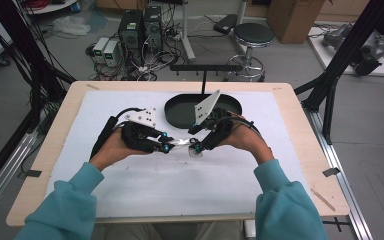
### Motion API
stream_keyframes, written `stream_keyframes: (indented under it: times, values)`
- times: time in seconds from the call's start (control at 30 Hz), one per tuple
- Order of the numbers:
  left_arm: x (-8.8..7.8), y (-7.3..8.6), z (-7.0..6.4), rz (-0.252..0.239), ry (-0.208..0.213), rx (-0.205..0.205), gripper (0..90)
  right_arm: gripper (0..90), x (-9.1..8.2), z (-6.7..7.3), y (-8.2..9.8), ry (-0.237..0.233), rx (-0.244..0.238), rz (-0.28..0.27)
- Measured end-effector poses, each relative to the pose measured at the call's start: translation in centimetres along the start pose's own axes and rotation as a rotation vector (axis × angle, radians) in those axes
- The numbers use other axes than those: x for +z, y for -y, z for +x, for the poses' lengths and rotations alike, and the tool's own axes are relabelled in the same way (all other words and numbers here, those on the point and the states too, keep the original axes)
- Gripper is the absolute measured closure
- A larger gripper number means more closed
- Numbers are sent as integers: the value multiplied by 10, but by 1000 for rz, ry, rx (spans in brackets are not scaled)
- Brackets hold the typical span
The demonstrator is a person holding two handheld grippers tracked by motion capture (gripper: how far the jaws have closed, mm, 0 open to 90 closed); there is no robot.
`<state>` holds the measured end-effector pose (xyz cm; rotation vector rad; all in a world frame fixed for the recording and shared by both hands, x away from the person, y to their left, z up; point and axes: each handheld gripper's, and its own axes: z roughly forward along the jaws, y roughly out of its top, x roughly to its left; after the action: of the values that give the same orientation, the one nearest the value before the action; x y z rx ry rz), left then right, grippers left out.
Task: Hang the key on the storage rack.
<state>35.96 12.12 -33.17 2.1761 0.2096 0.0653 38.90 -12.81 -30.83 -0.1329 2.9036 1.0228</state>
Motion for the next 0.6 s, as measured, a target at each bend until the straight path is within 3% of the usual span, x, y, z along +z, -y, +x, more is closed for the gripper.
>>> stream_keyframes:
  times: [0.33, 0.6]
  values:
    - [3, 1, 0, 13, -4, 7, 744, 548, 6, 0, -1, -21, 7, 46]
    - [3, 1, 0, 20, -1, 11, 744, 605, 12, 1, -3, -33, -23, 66]
